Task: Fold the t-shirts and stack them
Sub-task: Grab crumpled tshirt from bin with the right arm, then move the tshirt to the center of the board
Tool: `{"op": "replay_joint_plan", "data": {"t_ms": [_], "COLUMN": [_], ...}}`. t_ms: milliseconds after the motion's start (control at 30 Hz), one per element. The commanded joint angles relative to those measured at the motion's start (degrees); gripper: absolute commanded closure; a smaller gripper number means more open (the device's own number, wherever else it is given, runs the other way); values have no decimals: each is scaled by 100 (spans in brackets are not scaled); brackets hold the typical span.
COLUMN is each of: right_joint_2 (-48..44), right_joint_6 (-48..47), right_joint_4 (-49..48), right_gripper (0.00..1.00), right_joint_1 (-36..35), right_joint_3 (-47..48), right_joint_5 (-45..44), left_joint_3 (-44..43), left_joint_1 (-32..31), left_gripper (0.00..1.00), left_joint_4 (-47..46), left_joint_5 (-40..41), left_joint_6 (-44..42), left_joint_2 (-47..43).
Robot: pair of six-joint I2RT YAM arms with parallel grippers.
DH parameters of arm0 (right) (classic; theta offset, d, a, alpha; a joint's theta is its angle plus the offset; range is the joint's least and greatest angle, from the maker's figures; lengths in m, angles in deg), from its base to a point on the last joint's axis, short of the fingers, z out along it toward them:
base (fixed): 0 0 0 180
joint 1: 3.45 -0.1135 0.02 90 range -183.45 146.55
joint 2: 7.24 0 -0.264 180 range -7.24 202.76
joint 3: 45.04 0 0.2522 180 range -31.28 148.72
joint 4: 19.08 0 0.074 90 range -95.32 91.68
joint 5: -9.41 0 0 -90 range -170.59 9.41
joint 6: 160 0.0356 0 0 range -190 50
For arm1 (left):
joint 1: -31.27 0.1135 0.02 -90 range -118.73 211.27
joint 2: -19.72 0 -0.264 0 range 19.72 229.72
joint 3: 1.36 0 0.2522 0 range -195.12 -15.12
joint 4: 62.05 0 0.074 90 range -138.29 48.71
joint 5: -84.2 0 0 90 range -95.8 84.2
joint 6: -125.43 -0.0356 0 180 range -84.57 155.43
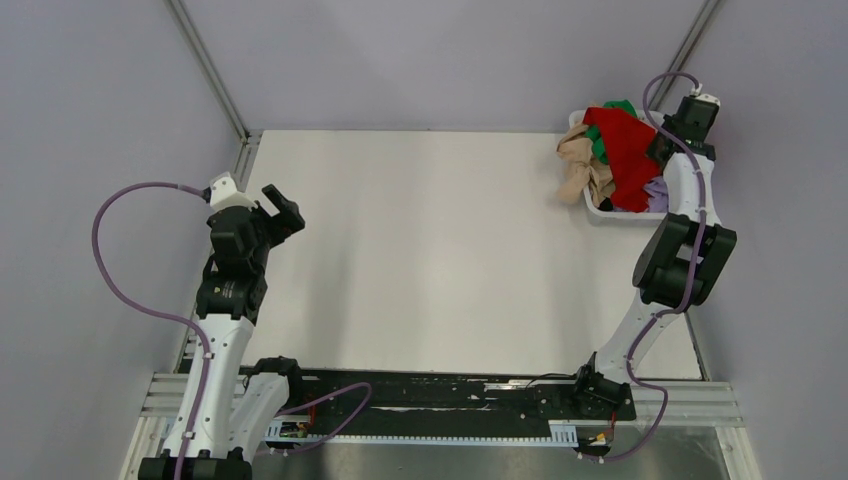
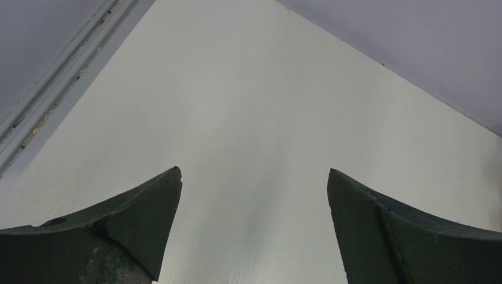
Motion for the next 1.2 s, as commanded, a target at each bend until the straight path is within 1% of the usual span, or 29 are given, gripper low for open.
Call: {"op": "replay_joint_plan", "data": {"t_ms": [0,67,233,467,567,700,867,933,1033,1100,1167], "right_joint_2": [-207,-377,-904,-1751,-1965,-2221,-2552,-2644,-2697,-2708,-2702], "right_joint_6": [113,202,633,1375,1697,2326,3192,3432,3694,3928,4011], "right_joint_4": [-61,-92,-403,-1699,-2043,-2376,-3053,-3277,-3286,-3333,-3334], "right_gripper": [100,100,100,100,100,100,100,100,100,100,100], "right_joint_1": [-23,-27,-23,-28,-23,-44,-99,-191,-384,-589,-951], "right_joint_3": [536,814,1278,1298,1418,1520,1562,1597,1864,1965,2008], "right_joint_5": [25,322,1682,2525,2985,3738,4519,4752,4919,5133,5387], "left_joint_3": [-164,-162,-128,-162,-162,-166,-238,-259,-298,-302,-302], "left_joint_1": [10,10,10,10,10,10,10,10,10,10,10], "left_gripper": [0,0,0,0,0,0,0,0,0,0,0], "left_joint_4": [-6,1,19,90,95,104,240,274,321,348,354], "left_joint_5": [103,101,46,-5,-80,-157,-215,-290,-346,-388,-424], "left_joint_6": [-76,-64,-41,-14,17,89,122,132,144,174,193], "left_joint_2": [-72,-126,-226,-298,-320,-324,-297,-311,-326,-338,-347]}}
